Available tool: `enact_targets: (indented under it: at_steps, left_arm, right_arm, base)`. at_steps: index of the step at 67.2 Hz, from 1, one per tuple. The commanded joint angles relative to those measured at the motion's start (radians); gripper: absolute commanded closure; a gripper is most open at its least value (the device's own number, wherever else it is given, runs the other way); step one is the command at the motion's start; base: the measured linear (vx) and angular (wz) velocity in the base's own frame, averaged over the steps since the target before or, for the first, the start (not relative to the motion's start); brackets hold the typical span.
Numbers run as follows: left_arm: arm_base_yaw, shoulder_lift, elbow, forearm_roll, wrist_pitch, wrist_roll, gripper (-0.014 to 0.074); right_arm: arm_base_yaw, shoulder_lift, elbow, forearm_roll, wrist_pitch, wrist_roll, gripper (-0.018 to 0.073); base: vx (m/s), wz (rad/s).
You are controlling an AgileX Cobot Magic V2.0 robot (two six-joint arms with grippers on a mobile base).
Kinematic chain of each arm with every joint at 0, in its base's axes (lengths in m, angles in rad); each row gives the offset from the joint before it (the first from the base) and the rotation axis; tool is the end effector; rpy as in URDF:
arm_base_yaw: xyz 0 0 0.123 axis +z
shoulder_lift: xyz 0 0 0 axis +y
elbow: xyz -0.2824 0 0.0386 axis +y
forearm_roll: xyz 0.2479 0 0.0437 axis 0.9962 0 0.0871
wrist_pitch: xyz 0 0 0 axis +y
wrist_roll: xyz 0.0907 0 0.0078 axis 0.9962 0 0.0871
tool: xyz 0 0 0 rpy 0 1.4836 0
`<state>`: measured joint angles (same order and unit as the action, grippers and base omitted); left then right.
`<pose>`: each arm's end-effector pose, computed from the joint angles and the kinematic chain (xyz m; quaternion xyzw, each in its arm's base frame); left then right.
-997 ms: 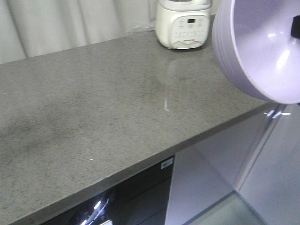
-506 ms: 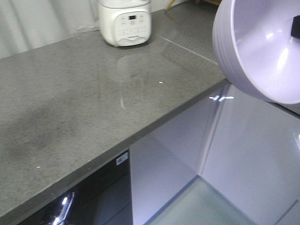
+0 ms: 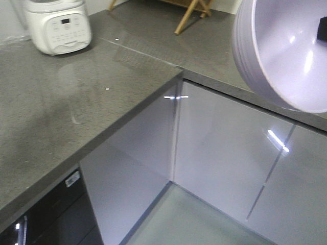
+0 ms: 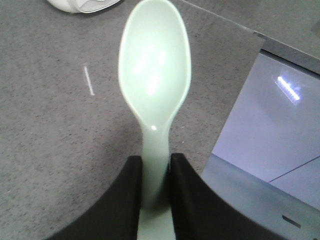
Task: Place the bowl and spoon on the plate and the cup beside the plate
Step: 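Turn the base away from the counter toward the other counter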
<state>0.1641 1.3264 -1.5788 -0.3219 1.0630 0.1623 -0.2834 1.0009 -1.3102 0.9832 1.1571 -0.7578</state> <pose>0.2656 0.0185 0.4541 -0.0143 0.8998 -0.0916 0.4264 0.1677 0.0235 0.4701 -0.1864 0.7885 0.2367 0.5362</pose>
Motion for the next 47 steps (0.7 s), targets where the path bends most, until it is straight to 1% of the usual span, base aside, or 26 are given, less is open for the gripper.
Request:
enact_targets:
  at_steps: [1, 22, 47]
  left_arm:
    - [-0.002, -0.028, -0.026, -0.030, -0.052, 0.000, 0.0604]
    - [-0.002, -0.028, -0.026, -0.030, -0.052, 0.000, 0.0604]
    - [-0.002, -0.028, -0.026, -0.030, -0.052, 0.000, 0.0604]
  right_arm:
    - [-0.003, -0.008, -0.032, 0.060, -0.036, -0.005, 0.0565]
    - [-0.003, -0.008, -0.032, 0.060, -0.036, -0.005, 0.0565]
    - [-0.003, -0.008, -0.032, 0.060, -0.036, -0.005, 0.0565]
  base:
    - [-0.04, -0.43]
    - [-0.05, -0.38]
    - [-0.06, -0.29]
